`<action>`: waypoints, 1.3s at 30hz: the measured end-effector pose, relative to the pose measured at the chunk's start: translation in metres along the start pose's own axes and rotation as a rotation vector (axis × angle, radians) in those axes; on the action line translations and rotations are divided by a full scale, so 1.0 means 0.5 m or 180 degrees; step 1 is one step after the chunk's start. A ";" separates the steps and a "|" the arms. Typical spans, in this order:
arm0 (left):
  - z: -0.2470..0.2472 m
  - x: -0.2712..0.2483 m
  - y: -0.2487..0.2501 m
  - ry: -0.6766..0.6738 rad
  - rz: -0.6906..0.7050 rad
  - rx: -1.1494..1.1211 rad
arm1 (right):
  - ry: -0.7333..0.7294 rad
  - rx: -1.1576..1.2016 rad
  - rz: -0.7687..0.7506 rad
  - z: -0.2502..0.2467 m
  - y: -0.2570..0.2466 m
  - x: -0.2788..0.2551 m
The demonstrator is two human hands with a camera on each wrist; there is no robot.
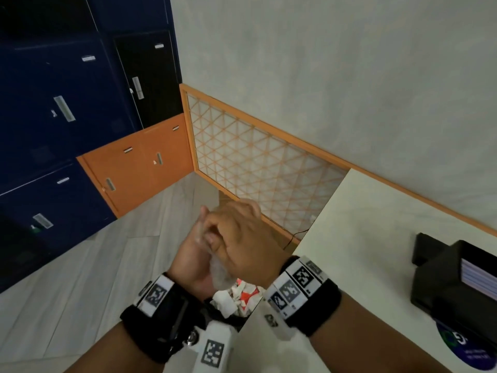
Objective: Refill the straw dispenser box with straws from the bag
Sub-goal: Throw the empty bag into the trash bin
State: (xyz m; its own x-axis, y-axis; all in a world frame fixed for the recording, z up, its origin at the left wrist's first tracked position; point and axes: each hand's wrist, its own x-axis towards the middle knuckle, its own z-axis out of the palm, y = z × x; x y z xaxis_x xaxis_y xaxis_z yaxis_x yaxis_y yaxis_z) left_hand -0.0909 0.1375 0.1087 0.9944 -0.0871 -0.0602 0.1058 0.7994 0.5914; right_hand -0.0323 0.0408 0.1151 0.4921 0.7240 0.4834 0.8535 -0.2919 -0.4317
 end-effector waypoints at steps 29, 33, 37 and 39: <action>-0.527 0.146 -0.164 0.1995 -0.1840 0.3494 | -0.0445 0.0740 0.3846 -0.148 0.169 -0.348; -0.517 0.198 -0.177 0.1381 -0.1955 0.3651 | -0.0493 0.0741 0.4061 -0.160 0.169 -0.345; -0.538 0.231 -0.208 0.1380 -0.2147 0.3899 | -0.0648 0.0619 0.4361 -0.167 0.178 -0.365; -0.553 0.251 -0.217 0.1369 -0.2121 0.4286 | -0.0715 0.0532 0.4505 -0.169 0.187 -0.376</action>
State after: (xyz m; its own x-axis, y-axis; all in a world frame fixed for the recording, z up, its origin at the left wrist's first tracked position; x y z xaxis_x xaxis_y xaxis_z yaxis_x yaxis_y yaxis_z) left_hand 0.0235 0.2042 -0.1855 0.7222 0.1626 -0.6723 0.6642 -0.4341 0.6086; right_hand -0.0307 -0.1756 0.0483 0.8422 -0.0199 -0.5388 -0.3563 -0.7707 -0.5283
